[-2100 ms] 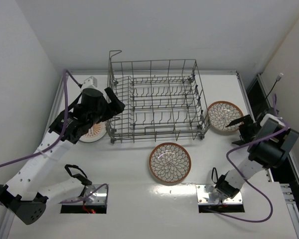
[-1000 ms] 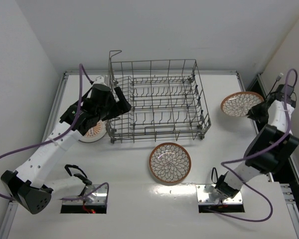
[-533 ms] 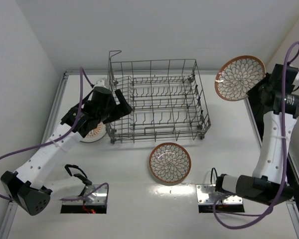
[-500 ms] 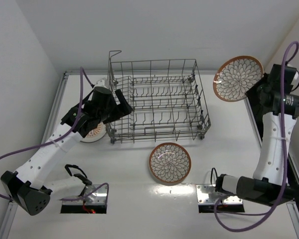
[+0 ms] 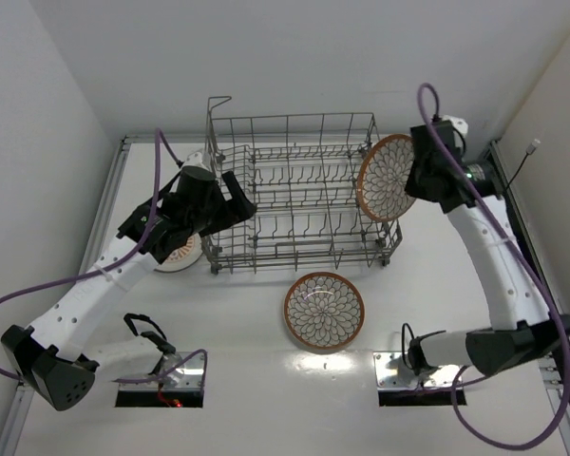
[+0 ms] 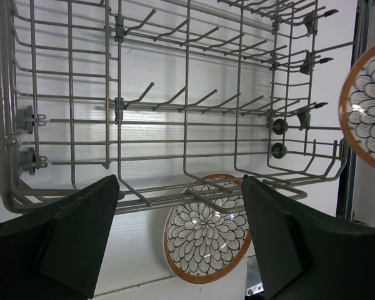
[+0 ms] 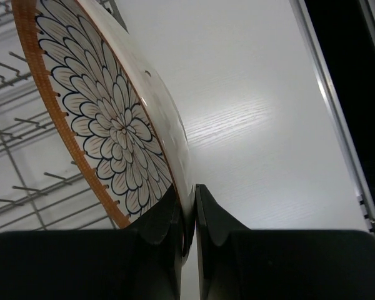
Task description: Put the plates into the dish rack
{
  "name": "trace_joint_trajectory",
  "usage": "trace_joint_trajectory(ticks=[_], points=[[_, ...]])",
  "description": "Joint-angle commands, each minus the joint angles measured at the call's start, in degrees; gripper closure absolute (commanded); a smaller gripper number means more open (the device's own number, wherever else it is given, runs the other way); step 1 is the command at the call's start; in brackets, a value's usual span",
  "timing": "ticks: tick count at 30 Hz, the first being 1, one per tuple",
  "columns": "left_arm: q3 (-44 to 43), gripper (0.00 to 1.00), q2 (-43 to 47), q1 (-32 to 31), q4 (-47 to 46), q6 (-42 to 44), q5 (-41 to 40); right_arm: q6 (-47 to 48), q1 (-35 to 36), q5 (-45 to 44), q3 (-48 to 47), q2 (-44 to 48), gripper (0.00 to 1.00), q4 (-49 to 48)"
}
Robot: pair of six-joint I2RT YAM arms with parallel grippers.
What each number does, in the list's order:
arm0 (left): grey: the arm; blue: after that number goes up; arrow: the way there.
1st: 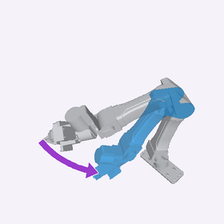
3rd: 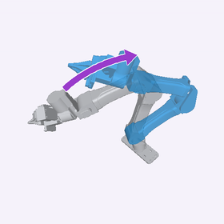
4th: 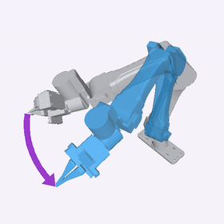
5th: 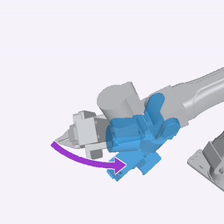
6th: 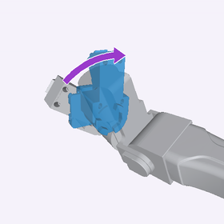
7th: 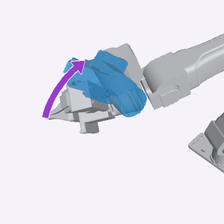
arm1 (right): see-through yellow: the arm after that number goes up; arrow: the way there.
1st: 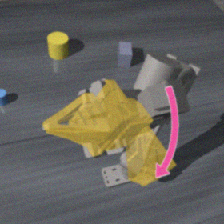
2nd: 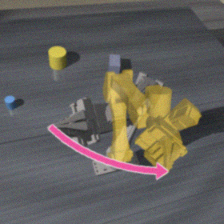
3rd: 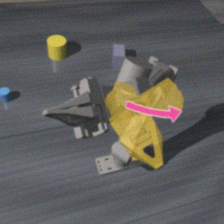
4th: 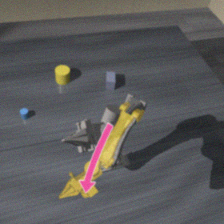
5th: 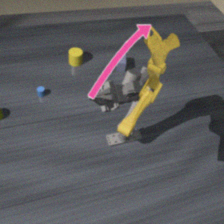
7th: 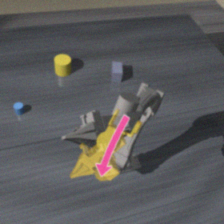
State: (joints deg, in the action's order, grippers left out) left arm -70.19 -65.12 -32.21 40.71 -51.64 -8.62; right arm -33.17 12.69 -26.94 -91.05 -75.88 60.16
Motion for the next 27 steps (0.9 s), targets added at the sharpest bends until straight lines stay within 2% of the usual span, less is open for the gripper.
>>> trace_joint_trajectory(ticks=[1, 6, 12, 20, 27], points=[[-0.38, 0.23, 1.93, -0.66, 1.22, -0.48, -0.17, -1.2, 5.49, -16.0, -5.37, -3.39, 1.0, -4.28], [-0.38, 0.23, 3.07, -0.66, 1.74, 0.57, -1.31, -2.33, 10.68, -24.29, -7.22, -8.58, 1.0, -3.03], [-0.38, 0.23, 4.12, -0.66, 1.74, 0.57, -1.31, -3.66, 11.31, -29.57, -10.2, -13.42, 1.0, -0.22], [0.67, 0.22, 4.13, -0.66, 1.22, 1.1, -1.31, -1.2, 11.31, -28.35, -10.2, -17.55, 1.0, -2.42], [0.67, 0.22, 4.13, -0.66, 1.22, 1.1, -1.84, -2.52, 12.54, -26.76, -5.47, -19.66, 1.0, -3.64]])
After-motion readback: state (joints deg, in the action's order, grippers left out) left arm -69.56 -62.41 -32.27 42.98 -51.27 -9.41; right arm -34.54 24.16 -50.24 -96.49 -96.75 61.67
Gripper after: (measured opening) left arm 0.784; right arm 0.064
